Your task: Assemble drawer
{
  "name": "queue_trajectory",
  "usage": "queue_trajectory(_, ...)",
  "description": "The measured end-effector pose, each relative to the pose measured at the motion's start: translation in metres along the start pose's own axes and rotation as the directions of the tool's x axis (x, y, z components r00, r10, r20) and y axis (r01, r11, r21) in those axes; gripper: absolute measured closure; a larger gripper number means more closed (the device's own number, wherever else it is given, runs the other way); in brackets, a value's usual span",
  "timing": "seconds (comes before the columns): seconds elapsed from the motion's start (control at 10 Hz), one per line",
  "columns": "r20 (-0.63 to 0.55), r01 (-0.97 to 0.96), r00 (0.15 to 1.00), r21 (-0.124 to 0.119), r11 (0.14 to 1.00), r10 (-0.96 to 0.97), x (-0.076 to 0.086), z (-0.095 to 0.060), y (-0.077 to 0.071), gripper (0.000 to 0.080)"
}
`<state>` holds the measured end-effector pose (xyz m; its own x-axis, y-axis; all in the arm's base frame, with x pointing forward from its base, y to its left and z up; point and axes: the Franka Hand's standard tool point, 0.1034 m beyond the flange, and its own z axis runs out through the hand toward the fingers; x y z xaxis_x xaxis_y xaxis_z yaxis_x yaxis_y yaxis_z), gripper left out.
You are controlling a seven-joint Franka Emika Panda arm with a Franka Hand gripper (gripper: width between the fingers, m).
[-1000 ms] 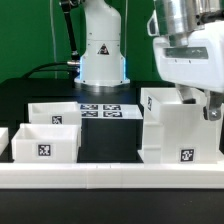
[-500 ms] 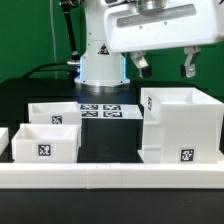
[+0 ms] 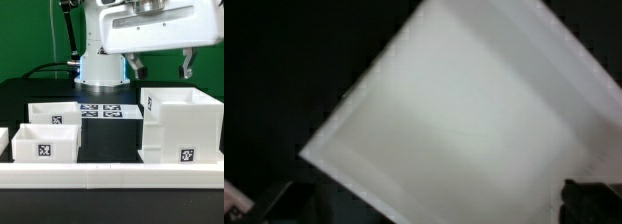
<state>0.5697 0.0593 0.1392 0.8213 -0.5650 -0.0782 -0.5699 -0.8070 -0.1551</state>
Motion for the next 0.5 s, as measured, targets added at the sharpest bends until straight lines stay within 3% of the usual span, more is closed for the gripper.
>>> queue_trajectory(0.1, 0.013, 0.1, 0.995, -0.041, 0.994, -0.099, 0.002, 0.0, 0.014, 0.015)
queue_trajectory(0.5, 0.008, 0.245, 0.97, -0.086, 0.966, -0.245, 0.033, -0.003, 0.068, 0.015)
